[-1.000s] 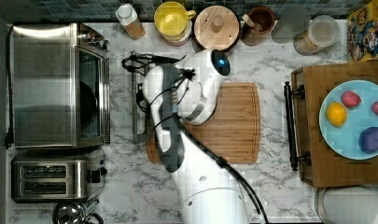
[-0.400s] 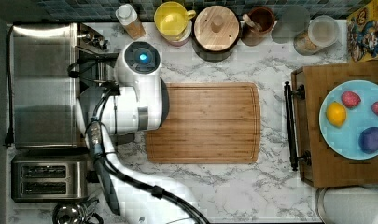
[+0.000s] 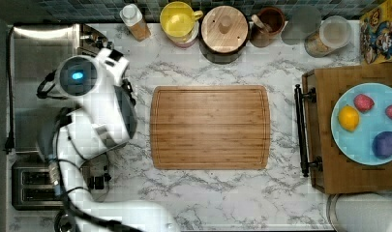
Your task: Close the oven.
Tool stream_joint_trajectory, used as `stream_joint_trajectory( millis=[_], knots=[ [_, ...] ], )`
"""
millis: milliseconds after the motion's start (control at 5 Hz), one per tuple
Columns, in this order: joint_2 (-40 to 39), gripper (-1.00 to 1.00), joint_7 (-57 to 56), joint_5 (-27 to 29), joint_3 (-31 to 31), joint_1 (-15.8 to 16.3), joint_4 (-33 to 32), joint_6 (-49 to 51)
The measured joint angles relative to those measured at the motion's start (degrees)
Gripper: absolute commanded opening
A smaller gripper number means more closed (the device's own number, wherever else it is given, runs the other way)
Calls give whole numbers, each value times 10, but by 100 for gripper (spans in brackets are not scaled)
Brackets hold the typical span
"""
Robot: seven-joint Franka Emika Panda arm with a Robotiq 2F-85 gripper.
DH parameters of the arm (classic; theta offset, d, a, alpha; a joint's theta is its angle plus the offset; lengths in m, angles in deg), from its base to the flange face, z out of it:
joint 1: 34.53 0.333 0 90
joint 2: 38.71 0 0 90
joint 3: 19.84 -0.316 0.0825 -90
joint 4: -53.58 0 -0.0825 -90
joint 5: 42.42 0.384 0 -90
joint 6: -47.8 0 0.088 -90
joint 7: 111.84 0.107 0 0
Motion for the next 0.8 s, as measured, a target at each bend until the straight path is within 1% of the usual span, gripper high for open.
stream_joint_trajectory(
  millis=[200,400,600,800],
  knots=[
    [-3,-100,57,-39,-10,34,20,-1],
    [-3,-100,61,-31,-35,51,29,-6],
    [-3,-100,67,-35,-43,61,31,-7],
    [9,-100,69,-32,-38,51,15,-30]
  ],
)
